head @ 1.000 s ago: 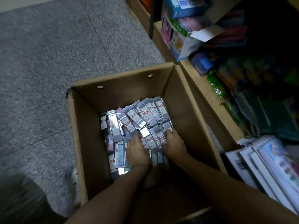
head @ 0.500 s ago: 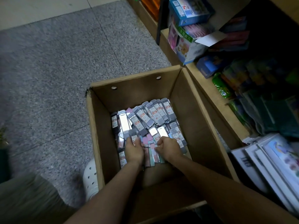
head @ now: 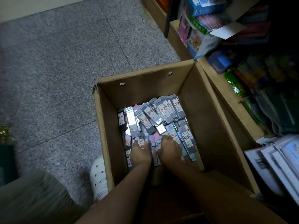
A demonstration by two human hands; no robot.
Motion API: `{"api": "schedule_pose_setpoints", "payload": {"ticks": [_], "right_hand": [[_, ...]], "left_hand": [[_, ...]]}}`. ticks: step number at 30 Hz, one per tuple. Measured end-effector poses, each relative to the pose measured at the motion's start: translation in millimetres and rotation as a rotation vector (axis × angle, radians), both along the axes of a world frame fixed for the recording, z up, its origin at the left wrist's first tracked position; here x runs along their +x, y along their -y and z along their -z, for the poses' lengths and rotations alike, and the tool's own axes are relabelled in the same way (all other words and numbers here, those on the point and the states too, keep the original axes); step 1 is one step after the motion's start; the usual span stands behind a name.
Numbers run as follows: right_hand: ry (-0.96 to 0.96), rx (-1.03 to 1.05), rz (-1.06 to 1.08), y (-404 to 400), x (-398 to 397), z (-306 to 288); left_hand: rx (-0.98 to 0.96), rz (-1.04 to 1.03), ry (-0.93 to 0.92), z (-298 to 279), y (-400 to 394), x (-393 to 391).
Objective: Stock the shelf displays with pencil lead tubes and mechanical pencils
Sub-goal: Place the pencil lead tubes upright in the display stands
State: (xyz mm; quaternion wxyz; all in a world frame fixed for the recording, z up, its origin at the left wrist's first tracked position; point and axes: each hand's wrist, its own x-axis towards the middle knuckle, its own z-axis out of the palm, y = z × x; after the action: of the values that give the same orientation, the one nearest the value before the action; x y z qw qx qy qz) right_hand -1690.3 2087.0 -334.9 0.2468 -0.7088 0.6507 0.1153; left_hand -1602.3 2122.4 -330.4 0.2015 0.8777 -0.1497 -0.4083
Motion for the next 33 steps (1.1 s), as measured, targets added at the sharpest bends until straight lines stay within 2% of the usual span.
{"api": "schedule_pose_setpoints", "payload": {"ticks": [5, 10, 12, 15, 17, 21, 24, 28, 33], "right_hand": [[0.115, 0.11, 0.125, 3, -13, -2], [0.586, 0.395, 0.407, 8, -28, -22], [0.694, 0.471, 0.43, 9, -28, -30], [0.796, 0.529, 0.47, 10, -21, -36], [0.724, 0.512, 0.387, 13, -20, -35], [0.337, 0.358, -0.08, 18, -23, -17], [0.162, 0.289, -0.24, 15, -16, 1], [0.167, 0.243, -0.239, 13, -13, 15], [0.322, 0.196, -0.141, 5, -17, 16]], "left_hand": [[-0.055, -0.039, -0.043, -2, -2, -3], [-0.137, -0.08, -0.164, -12, 0, -11], [-0.201, -0.12, -0.191, -15, -1, -11], [-0.274, -0.172, -0.111, -21, -1, -1], [-0.258, -0.176, -0.036, -26, 0, 7], [-0.207, -0.12, 0.004, -26, 4, 15], [-0.198, -0.118, 0.012, -22, 4, 16], [-0.203, -0.116, -0.013, -16, 4, 11], [-0.175, -0.143, -0.018, -8, 1, 12]]}}
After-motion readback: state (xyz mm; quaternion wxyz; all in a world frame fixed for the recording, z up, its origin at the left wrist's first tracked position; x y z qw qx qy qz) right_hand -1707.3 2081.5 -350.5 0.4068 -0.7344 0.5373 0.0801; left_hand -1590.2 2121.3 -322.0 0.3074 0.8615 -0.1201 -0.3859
